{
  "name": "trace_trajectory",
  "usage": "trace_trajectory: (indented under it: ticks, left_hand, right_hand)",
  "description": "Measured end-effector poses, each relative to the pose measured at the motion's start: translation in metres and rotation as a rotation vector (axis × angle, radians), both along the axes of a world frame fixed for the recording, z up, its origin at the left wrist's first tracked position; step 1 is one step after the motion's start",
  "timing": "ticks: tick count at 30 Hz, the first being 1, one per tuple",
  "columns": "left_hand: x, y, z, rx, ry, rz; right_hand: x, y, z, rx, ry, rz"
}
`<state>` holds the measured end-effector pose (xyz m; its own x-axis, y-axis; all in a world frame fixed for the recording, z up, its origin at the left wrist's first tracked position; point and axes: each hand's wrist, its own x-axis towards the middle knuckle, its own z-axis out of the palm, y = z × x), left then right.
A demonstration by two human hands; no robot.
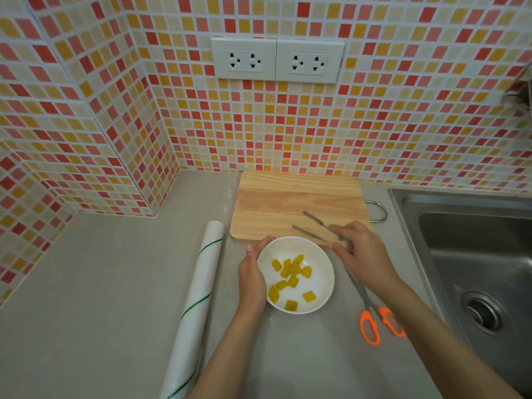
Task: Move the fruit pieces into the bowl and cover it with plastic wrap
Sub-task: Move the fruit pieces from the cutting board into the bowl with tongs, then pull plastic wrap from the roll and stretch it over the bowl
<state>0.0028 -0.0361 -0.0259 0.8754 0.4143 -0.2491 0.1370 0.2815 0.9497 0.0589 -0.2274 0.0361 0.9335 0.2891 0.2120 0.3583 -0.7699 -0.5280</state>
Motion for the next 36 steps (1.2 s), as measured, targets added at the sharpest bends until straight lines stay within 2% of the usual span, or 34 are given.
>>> trace_trajectory:
  ticks: [5, 9, 12, 14, 17, 19, 22, 24, 26, 28, 30, 33, 36]
  left_hand:
    - [-0.001, -0.001, 0.000, 0.002, -0.005, -0.002]
    - [-0.003, 0.002, 0.003, -0.053, -0.006, -0.044]
    - [-0.005, 0.015, 0.011, 0.015, -0.058, -0.091]
    - [-0.010, 0.034, 0.017, 0.200, -0.081, -0.090]
    - [-0.024, 0.076, 0.024, 0.676, -0.079, -0.089]
    - [-0.037, 0.104, 0.018, 0.927, 0.028, -0.108]
    - [-0.059, 0.126, 0.009, 1.091, 0.344, -0.173]
    - [-0.067, 0.128, 0.007, 1.094, 0.441, -0.253]
    - [-0.069, 0.128, 0.009, 1.069, 0.408, -0.280]
    - [-0.069, 0.130, 0.017, 0.957, 0.364, -0.254]
    - [-0.072, 0.132, 0.027, 0.667, 0.294, -0.208]
    - [-0.076, 0.126, 0.042, 0.050, 0.120, -0.115]
    - [-0.076, 0.113, 0.057, -0.272, -0.032, -0.082]
  right_hand:
    - [0.042, -0.003, -0.026, -0.112, 0.074, -0.259]
    - [0.051, 0.000, -0.043, -0.179, 0.091, -0.332]
    - [0.050, 0.002, -0.049, -0.213, 0.084, -0.353]
    - [0.050, 0.002, -0.049, -0.253, 0.086, -0.350]
    - [0.046, 0.007, -0.039, -0.313, 0.128, -0.355]
    - [0.034, 0.023, -0.026, -0.245, 0.076, -0.323]
    - [-0.002, 0.059, -0.009, -0.073, -0.131, -0.122]
    - [-0.030, 0.085, -0.001, 0.040, -0.176, -0.005]
    - [-0.054, 0.107, 0.005, 0.152, -0.153, 0.096]
    - [-0.074, 0.125, 0.009, 0.264, -0.102, 0.183]
    - [-0.087, 0.137, 0.012, 0.380, -0.011, 0.228]
    - [-0.097, 0.149, 0.014, 0.506, 0.201, 0.161]
    - [-0.104, 0.157, 0.014, 0.547, 0.444, 0.119]
